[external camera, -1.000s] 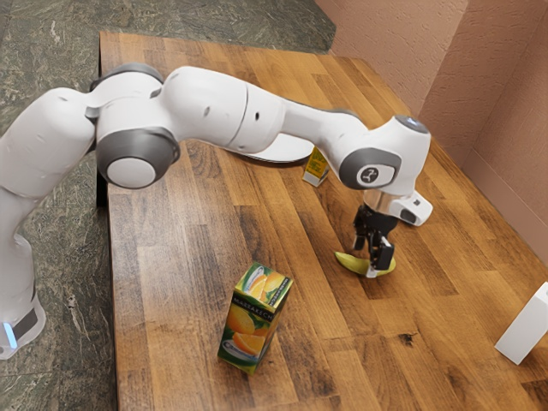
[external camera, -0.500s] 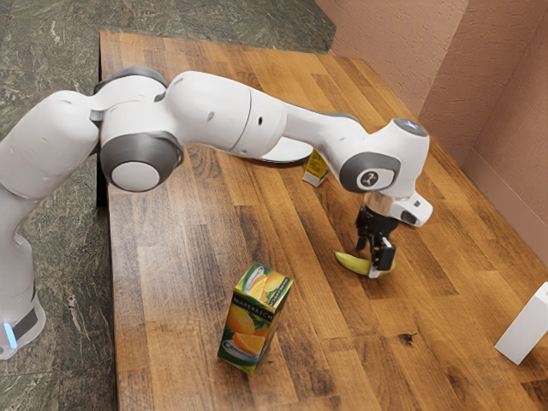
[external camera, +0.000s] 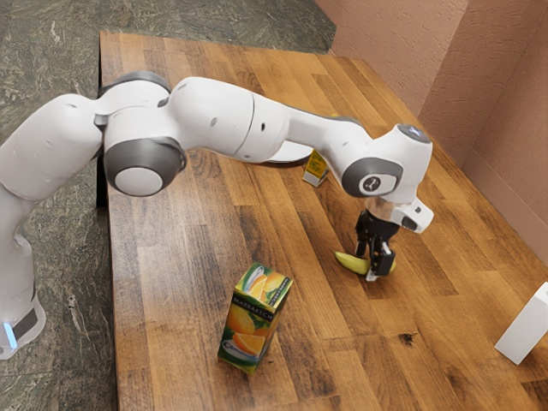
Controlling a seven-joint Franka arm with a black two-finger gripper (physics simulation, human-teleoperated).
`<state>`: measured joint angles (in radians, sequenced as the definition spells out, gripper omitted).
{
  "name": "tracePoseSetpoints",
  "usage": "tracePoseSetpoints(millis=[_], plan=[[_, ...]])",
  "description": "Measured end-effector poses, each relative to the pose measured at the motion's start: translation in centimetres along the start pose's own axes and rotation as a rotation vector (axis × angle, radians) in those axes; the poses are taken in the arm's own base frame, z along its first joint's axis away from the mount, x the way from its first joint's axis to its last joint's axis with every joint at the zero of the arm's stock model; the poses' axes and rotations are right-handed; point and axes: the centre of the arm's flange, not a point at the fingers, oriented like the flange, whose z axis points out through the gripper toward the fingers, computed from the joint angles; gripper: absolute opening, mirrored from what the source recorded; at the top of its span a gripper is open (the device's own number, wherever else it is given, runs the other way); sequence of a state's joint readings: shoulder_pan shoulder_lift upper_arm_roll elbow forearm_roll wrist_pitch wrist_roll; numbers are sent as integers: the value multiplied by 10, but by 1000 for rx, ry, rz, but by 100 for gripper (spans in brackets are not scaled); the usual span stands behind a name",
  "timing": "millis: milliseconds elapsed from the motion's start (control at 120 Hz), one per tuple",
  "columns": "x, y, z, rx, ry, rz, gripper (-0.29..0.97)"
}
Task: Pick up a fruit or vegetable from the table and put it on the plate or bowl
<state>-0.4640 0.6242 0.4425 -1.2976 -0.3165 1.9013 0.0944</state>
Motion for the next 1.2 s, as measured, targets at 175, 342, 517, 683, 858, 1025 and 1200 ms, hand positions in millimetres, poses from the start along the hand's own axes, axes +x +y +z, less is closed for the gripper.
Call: tracePoseSetpoints(millis=[175, 342, 517, 683, 858, 1025, 1200], plan=[[0, 1, -4, 17, 3, 10, 38], [1, 2, -7, 29, 3, 17, 30], [1, 2, -10, 35, 5, 20, 22], [1, 2, -9, 38, 2, 20, 21], [0, 1, -5, 38, -8, 15, 21], [-5, 0, -11, 54, -43, 21, 14], [-12, 9, -44, 89, -81, 51, 15]])
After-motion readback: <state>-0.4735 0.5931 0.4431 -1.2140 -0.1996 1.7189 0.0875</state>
